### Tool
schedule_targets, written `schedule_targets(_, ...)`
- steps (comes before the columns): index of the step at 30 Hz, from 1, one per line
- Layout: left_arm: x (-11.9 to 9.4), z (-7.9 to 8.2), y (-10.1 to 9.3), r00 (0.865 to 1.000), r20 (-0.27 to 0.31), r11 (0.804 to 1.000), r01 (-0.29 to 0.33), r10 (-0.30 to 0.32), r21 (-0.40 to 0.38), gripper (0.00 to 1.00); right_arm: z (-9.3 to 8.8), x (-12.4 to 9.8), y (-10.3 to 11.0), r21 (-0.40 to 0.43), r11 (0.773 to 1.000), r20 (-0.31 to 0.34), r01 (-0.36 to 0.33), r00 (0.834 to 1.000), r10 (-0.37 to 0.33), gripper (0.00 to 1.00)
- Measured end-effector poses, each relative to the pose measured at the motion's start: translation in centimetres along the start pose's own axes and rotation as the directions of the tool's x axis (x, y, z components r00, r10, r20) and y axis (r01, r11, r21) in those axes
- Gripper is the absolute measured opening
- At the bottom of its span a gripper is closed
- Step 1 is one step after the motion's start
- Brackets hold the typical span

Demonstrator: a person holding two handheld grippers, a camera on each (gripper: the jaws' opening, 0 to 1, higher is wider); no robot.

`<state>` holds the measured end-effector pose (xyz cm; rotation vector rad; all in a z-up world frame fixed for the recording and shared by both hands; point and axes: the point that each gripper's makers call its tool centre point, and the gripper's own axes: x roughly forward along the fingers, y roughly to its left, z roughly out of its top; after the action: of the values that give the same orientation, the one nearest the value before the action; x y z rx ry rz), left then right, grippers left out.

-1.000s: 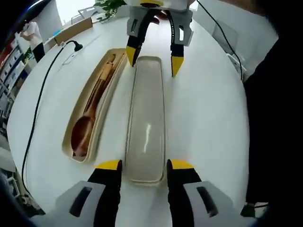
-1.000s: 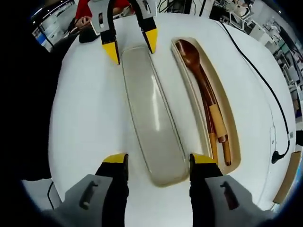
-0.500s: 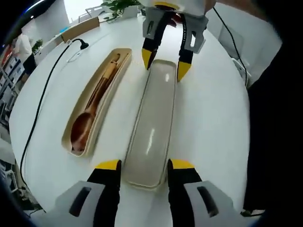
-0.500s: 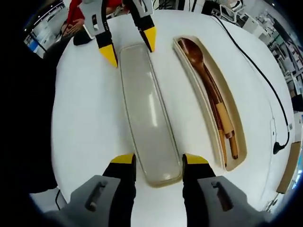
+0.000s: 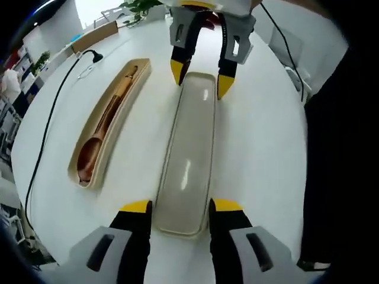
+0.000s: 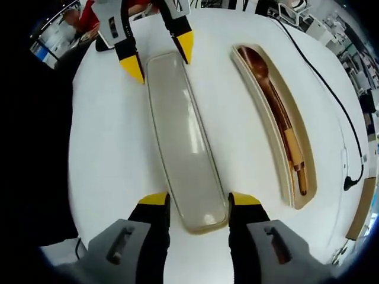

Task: Arrange the utensils inside the cutlery case until each visible utensil rests in its matching compartment.

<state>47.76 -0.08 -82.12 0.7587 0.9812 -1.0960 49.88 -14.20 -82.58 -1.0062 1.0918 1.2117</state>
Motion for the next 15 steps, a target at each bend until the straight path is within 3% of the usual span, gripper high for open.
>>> schedule_targets(15, -0.1, -0.3, -2.6, 0.999, -0.039, 0.999, 0.012, -0.011, 0.034, 0.39, -0.8, -0.2, 3.8, 0.058, 0.998, 0.027, 0.01, 1.0, -0.012, 0.36)
